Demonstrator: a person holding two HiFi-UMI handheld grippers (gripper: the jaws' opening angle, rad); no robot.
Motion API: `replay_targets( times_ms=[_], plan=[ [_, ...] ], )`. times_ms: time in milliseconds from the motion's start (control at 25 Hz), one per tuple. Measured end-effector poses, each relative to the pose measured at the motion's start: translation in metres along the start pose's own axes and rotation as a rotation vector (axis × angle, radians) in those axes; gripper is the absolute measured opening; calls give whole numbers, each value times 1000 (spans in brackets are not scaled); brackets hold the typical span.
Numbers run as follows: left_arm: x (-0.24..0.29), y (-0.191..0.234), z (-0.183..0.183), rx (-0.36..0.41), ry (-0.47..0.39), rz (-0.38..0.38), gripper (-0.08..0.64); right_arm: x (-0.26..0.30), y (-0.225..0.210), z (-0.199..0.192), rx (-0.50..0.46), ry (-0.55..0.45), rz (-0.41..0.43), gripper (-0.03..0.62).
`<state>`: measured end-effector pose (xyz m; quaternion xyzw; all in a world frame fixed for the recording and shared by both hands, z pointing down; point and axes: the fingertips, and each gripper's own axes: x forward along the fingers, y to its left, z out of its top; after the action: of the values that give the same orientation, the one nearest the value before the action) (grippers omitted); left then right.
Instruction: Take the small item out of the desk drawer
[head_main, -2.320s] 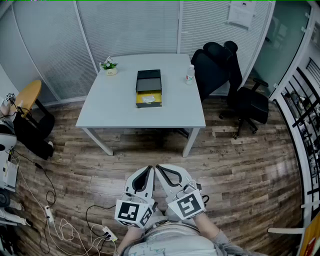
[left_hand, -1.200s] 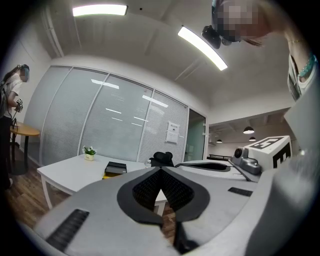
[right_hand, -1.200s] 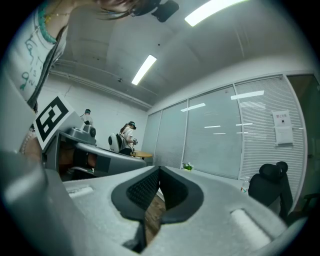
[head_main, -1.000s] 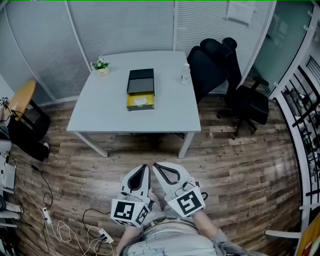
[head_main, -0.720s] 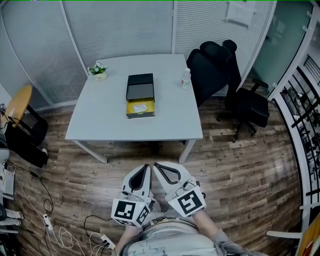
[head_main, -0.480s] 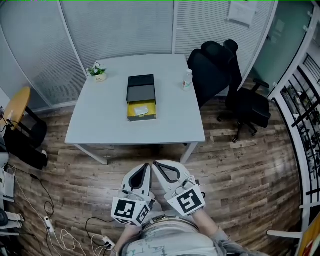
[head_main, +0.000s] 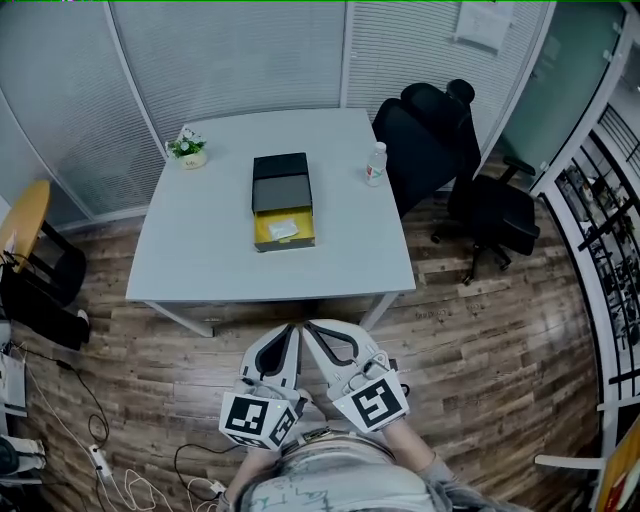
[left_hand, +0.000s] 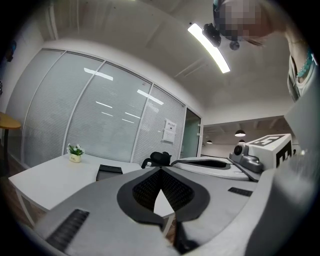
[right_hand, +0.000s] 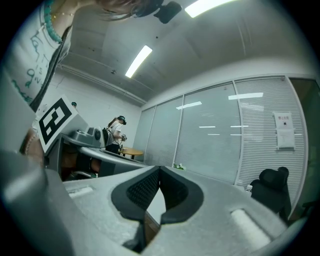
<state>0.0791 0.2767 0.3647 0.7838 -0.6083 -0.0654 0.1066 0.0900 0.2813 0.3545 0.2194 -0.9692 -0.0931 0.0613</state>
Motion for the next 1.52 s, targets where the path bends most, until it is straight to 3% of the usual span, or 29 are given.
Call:
replay_targets(
  times_ms=[440,880,1240,1520],
  plan=[
    [7,51,9,-12,-11,-46,-3,53,-3,-8,17,24,-60,3],
    [8,87,3,-58,23,-43,-3,79,-1,-16,41,76,-88,3],
    [19,117,5,-61,17,3,-3,109,-8,-15,58,64,-44,3],
    [62,127,17,-48,27,8,-3,134,-47,-17,51,47,-32,3]
  ],
)
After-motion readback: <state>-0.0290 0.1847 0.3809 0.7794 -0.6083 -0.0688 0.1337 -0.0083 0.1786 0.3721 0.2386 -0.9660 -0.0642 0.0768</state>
